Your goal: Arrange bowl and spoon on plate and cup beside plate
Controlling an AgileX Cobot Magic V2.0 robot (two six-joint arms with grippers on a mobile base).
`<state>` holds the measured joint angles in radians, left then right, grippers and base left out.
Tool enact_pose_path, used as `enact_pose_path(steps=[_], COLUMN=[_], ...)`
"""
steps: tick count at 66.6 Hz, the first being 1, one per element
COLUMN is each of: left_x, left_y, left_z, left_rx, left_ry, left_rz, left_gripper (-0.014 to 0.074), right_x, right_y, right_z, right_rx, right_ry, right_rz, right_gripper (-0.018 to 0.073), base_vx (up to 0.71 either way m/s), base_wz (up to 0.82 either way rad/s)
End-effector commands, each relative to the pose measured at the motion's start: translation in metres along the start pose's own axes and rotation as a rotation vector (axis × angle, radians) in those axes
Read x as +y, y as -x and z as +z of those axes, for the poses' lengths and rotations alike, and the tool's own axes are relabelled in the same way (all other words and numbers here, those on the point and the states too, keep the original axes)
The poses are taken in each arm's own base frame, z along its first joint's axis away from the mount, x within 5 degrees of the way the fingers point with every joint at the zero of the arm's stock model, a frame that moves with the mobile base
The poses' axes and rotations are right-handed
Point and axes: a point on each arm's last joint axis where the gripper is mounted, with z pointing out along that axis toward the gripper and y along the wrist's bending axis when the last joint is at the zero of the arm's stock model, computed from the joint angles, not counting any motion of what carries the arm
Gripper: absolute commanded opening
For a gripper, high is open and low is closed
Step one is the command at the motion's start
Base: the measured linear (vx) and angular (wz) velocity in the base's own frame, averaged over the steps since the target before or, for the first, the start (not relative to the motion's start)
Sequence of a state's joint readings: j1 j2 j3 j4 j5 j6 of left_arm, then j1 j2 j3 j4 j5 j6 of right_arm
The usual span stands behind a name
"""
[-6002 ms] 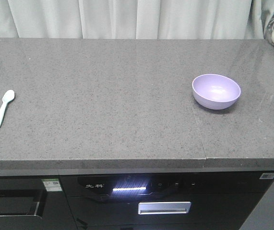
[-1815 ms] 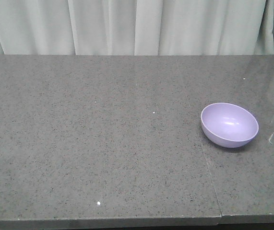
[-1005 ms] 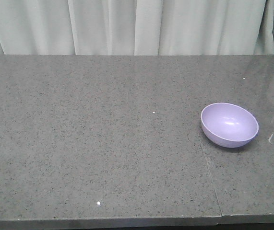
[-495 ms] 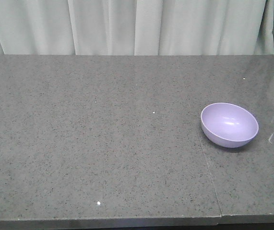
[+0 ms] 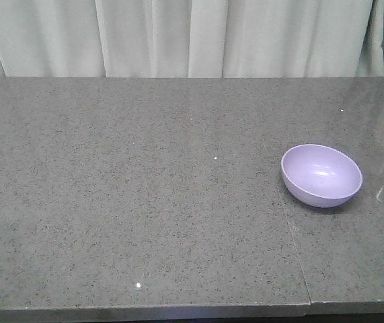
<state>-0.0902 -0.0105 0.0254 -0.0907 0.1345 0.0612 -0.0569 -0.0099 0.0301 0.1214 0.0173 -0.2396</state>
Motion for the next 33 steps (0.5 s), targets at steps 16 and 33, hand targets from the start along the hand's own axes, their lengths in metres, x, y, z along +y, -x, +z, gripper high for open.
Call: enact_pose_path(steps=[16, 33], left_x=[0.0006, 0.0006], left_y=[-0.0023, -0.0023], left_z=[0.0002, 0.0002], left_rx=[-0.063, -0.063], left_ry=[0.003, 0.003], left_rz=[-0.017, -0.017], left_gripper=[-0.0006, -0.0006], right_x=[-0.0014, -0.0014], right_y=[0.0024, 0.0024], right_z=[-0.0007, -0.0007], right_rx=[-0.066, -0.066], right_ry=[-0.023, -0.023], right_rz=[-0.008, -0.008], right_gripper=[-0.0005, -0.0005], base_vx=[0.0, 0.0], base_wz=[0.0, 0.0])
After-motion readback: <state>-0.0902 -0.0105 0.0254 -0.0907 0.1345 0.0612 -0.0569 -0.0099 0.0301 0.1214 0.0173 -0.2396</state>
